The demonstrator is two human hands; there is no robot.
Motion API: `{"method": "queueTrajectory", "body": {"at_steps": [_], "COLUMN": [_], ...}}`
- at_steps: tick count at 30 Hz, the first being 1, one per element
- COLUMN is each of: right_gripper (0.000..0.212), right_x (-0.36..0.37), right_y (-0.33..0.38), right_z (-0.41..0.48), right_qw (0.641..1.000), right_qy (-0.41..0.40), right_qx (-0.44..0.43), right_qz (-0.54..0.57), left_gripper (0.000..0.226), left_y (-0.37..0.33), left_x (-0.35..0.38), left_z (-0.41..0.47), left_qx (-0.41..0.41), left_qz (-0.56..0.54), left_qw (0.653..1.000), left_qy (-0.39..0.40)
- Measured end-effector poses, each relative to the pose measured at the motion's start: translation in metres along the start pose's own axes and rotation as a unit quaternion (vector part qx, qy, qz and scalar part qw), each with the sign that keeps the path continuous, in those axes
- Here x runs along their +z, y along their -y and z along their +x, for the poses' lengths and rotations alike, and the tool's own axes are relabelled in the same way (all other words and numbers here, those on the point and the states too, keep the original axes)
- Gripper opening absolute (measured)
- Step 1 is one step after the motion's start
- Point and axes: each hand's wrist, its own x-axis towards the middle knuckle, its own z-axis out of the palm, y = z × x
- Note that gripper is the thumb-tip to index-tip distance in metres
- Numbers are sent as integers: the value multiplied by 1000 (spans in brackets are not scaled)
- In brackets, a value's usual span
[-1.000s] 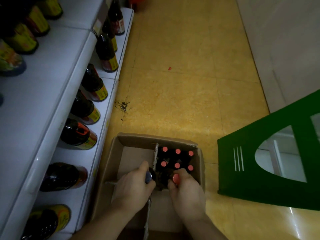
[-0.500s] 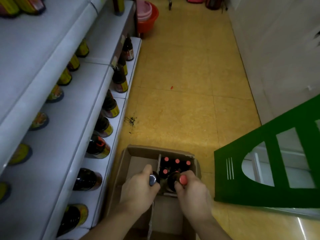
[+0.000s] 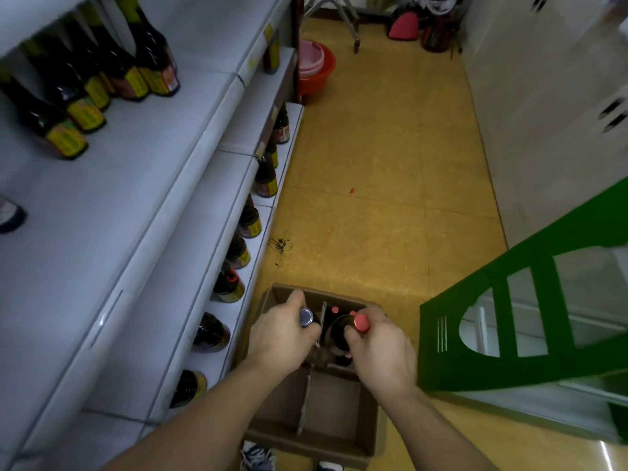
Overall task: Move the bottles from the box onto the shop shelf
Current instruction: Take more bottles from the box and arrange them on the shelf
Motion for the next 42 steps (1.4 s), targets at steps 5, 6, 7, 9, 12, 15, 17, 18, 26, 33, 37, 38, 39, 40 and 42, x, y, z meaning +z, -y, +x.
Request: {"method": "queueTrajectory", "body": {"at_steps": [5,6,7,9,12,15,17,18,26,33,37,38,39,40,42], "right_gripper": [17,18,18,16,15,17,17,17,15,19,19,20,21,24,27], "right_x": [-36,-43,-50,-67,-91,-115,-134,-143,-218,-262,-279,-282,-285,-289,-296], "right_y": [13,14,15,20,28,39,49,54,108,165,201,210,219,228,248], "right_z": [-17,-20,-24,-32,-41,-51,-57,-60,-86,-105,-118,-122,-126,-130,-139], "right_qw": [1000,1000,999,999,997,995,993,992,976,954,938,932,926,920,908], "right_qy": [0,-2,-5,-15,-22,-36,-40,-41,-76,-68,-47,-43,-39,-34,-27], "right_qx": [-26,-31,-38,-49,-67,-92,-106,-115,-202,-288,-336,-351,-367,-382,-411], "right_qz": [4,2,5,13,14,16,17,15,29,52,72,75,78,80,83], "left_gripper": [28,28,28,27,29,27,24,23,20,20,22,22,22,20,17], "left_y": [-22,-25,-29,-37,-51,-66,-75,-79,-101,-109,-106,-105,-104,-104,-103], "left_x": [-32,-37,-43,-55,-72,-91,-105,-113,-183,-249,-285,-294,-304,-313,-331], "left_z": [-27,-33,-38,-50,-66,-84,-97,-103,-144,-182,-206,-212,-218,-225,-240], "left_qx": [-2,-3,-4,0,4,3,-2,-2,5,3,-2,-4,-7,-12,-18], "left_qz": [-15,-16,-21,-32,-37,-53,-56,-60,-107,-122,-124,-120,-117,-116,-122], "left_qw": [999,999,999,998,995,992,990,988,971,946,929,924,920,916,905], "left_qy": [-33,-37,-43,-56,-87,-114,-133,-142,-215,-299,-348,-362,-374,-384,-406]}}
